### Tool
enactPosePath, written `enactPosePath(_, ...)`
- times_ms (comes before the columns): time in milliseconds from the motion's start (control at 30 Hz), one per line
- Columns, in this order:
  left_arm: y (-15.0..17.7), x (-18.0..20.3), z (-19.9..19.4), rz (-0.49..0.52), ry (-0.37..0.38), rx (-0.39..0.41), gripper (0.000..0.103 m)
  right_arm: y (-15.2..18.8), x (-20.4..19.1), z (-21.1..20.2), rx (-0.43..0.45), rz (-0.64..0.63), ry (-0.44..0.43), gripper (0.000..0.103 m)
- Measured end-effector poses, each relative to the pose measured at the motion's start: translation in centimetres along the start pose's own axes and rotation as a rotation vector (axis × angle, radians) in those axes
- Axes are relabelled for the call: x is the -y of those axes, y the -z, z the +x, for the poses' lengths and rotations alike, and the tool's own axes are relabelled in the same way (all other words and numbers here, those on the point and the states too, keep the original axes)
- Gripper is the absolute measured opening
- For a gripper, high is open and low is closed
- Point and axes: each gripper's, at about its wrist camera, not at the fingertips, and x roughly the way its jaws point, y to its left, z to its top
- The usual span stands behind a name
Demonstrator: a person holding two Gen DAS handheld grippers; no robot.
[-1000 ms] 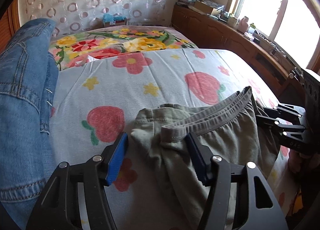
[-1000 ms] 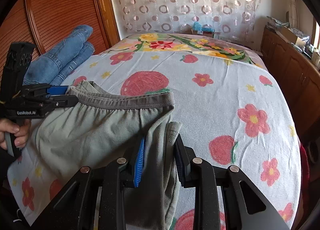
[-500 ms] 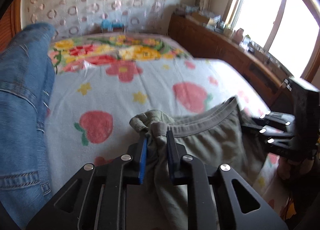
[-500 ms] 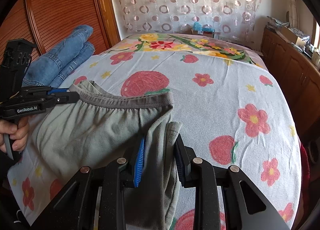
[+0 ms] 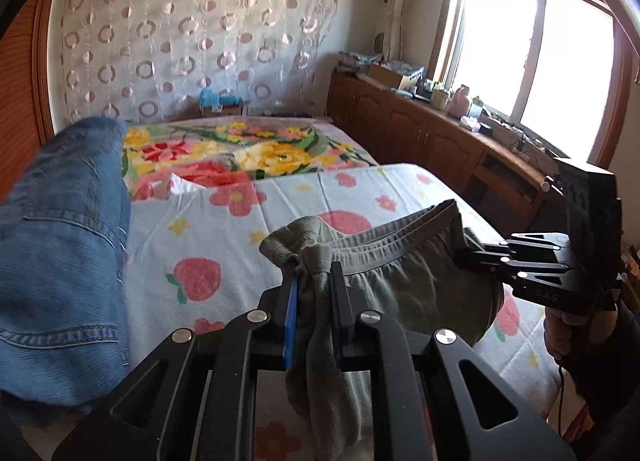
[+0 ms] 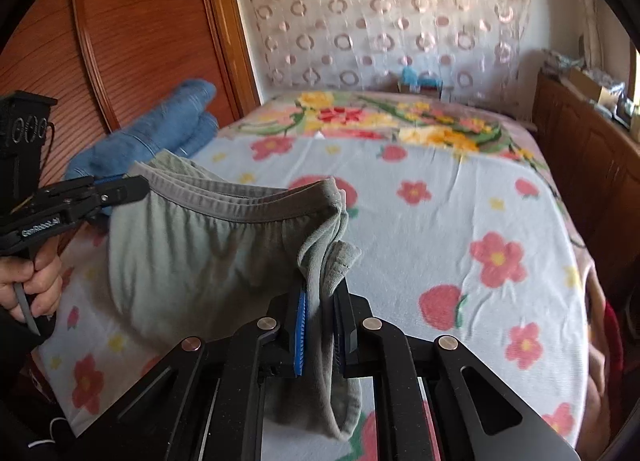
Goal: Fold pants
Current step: 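Grasp the folded shorts with the left gripper while the right gripper grasps its edge, lift, then carry the shorts with both grippers over to the folded blue jeans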
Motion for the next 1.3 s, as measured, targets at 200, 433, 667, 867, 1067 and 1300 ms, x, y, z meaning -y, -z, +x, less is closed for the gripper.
enactPosePath(200,-0.9,0.8,-3.1,0.025,-0.005,0.078,0.015,-0.1,-1.9,-3.3,0.076,-0.051,0.023,0.011)
enactPosePath(433,-1.4,0.7,-6.1,0.039,-0.022,0.134,0.015,-0.1,-3.7,-6.0,0.136,-0.079,0.015,0.011)
enactPosePath(667,-1.0,-0.2,-8.7,0.032,-0.049,0.179,0.015,0.1,-4.1,-6.5,0.162,-0.087,-0.017,0.011)
enactPosePath(867,-1.1,-1.8,-10.5,0.019,-0.086,0.216,0.015,-0.6,-4.3,-5.6,0.179,-0.120,-0.040,0.011)
enactPosePath(1067,-1.5,-3.9,-11.7,-0.002,-0.137,0.235,0.015,-2.7,-4.5,-4.1,0.194,-0.162,-0.062,0.011)
enactPosePath(1300,-2.7,-6.8,-12.5,-0.018,-0.209,0.261,0.015,-5.7,-5.0,-1.0,0.204,-0.227,-0.090,0.011)
